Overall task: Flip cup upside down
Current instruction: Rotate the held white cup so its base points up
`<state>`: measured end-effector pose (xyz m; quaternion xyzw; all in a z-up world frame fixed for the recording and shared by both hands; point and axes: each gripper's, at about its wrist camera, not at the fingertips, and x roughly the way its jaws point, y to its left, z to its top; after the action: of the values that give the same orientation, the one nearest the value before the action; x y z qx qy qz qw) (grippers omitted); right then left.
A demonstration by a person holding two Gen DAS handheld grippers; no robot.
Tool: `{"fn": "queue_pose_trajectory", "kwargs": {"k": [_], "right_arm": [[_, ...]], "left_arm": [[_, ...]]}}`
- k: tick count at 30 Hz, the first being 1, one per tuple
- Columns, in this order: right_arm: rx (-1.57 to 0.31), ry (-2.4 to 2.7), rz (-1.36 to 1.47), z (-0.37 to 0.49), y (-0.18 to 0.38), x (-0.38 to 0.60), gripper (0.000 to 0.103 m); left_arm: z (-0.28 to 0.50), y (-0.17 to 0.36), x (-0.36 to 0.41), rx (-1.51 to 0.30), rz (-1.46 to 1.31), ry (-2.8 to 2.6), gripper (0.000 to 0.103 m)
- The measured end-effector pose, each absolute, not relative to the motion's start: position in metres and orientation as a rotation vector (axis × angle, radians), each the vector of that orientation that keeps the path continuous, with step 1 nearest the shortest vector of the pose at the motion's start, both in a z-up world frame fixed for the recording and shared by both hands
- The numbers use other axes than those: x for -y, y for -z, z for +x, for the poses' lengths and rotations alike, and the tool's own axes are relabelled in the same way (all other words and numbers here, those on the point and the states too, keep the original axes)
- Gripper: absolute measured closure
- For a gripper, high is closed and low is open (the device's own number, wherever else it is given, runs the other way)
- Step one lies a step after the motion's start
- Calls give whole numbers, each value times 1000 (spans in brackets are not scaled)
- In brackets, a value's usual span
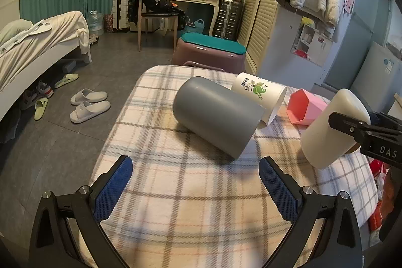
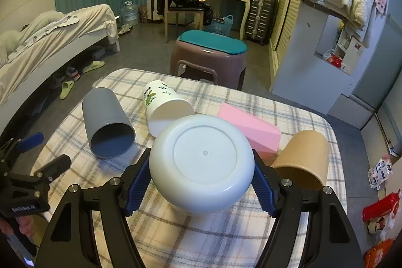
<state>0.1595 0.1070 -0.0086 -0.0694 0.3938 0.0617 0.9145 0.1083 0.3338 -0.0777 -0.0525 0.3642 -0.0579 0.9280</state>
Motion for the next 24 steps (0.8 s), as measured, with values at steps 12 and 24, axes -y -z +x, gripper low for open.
{"fn": "queue_pose_trajectory", "kwargs": {"k": [12, 24], "right_arm": [[-846, -186, -109, 172, 24, -110, 31], [-844, -192, -137, 171, 33, -116, 31]], "left_arm": [[118, 83, -314, -769, -88, 124, 0], [119, 86, -305, -778, -67, 108, 0]]}}
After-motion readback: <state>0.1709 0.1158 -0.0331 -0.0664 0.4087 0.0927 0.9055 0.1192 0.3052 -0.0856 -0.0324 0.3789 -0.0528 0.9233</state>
